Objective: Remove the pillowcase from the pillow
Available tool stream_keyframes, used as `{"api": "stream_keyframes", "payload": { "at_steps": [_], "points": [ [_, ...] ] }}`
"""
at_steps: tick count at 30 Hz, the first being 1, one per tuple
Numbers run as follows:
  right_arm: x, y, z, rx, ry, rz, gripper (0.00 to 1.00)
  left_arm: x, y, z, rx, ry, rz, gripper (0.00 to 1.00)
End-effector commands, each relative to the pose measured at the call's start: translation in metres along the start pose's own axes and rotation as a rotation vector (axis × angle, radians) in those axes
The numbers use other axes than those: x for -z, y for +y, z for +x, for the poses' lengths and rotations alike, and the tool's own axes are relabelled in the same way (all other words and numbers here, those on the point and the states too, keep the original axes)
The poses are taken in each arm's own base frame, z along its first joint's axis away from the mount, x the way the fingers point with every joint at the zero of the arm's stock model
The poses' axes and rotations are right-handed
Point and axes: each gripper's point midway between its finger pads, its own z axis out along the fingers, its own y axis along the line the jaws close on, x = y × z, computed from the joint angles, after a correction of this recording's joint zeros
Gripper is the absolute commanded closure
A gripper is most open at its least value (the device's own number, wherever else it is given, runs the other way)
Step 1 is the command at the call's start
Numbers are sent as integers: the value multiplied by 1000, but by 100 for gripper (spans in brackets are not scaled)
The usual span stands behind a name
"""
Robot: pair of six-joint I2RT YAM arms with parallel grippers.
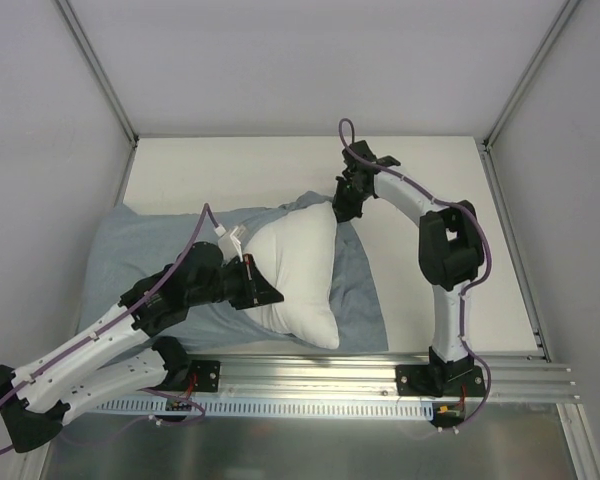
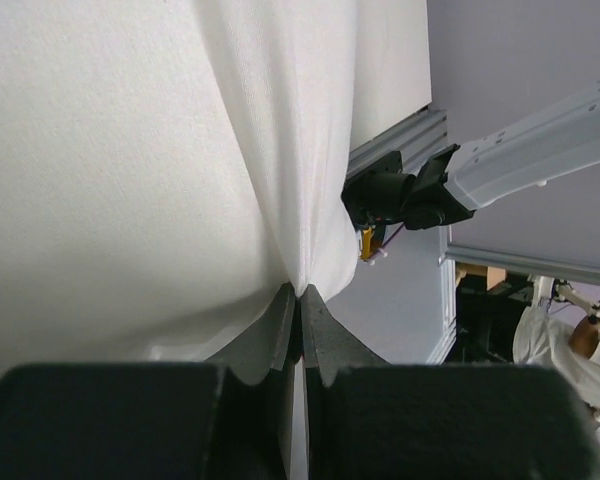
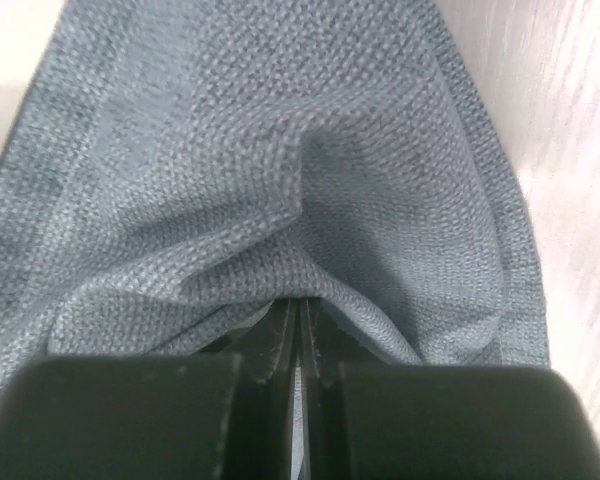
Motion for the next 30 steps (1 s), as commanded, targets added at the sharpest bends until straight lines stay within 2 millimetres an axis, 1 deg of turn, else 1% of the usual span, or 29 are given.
{"api": "stream_keyframes", "payload": {
  "at_steps": [1,3,4,6,7,8,9,10,11,12,13,14,15,16,17,18,19,20,21,22,24,25,27,28,29,30],
  "points": [
    [33,-1,-73,-24,-226,-20,99,12,-6,28,11,121,46,100],
    [33,-8,-69,-10,-218,-1,99,12,-10,25,-2,116,50,100],
    [30,-17,-58,-11,-195,17,99,14,-15,21,-12,108,61,100],
    [25,-26,-46,2,-171,34,99,12,-18,17,-27,99,55,100],
    [14,-39,-26,-5,-122,52,99,13,-22,11,-33,79,57,100],
    [18,-33,-21,2,-122,4,99,9,-21,8,-39,77,41,100],
    [16,-33,-11,-13,-109,-19,99,6,-22,6,-43,74,32,100],
    [4,-47,19,-35,-46,-9,99,6,-31,-1,-56,59,45,100],
    [5,-46,29,-38,-41,-41,99,0,-31,-4,-72,66,30,100],
    [18,-34,34,-12,-71,-90,99,-4,-35,-7,-82,67,34,100],
    [21,-36,45,-6,-64,-87,95,-4,-46,-14,-94,55,57,100],
    [20,-46,62,-8,-39,-70,79,-12,-47,-15,-106,70,48,100],
    [39,-43,62,2,-79,-93,70,-13,-50,-15,-109,80,56,100],
    [44,-57,70,-15,-78,-72,48,-19,-53,-18,-113,81,57,100],
    [55,-61,70,-21,-100,-74,40,-20,-55,-18,-119,85,59,100],
    [81,-56,65,-11,-168,-105,34,-21,-59,-19,-123,92,68,100],
    [94,-59,64,-18,-195,-111,32,-22,-59,-20,-124,93,66,100],
    [106,-68,65,-24,-211,-98,25,-25,-58,-20,-124,98,62,100],
    [118,-69,66,-18,-234,-100,22,-26,-60,-21,-128,97,66,100],
    [140,-64,66,2,-290,-124,20,-26,-61,-21,-131,99,69,100],
    [153,-68,76,10,-311,-131,17,-28,-61,-20,-138,106,73,100],
    [167,-66,78,17,-352,-152,16,-29,-62,-20,-142,108,77,100],
    [172,-68,86,-5,-360,-166,16,-30,-63,-19,-148,118,87,100],
    [181,-66,89,-7,-384,-187,16,-33,-63,-15,-148,141,91,100],
    [185,-60,92,-27,-383,-219,15,-34,-62,-14,-143,148,90,100],
    [184,-57,97,-33,-373,-248,15,-37,-61,-12,-141,154,98,100]
  ]
}}
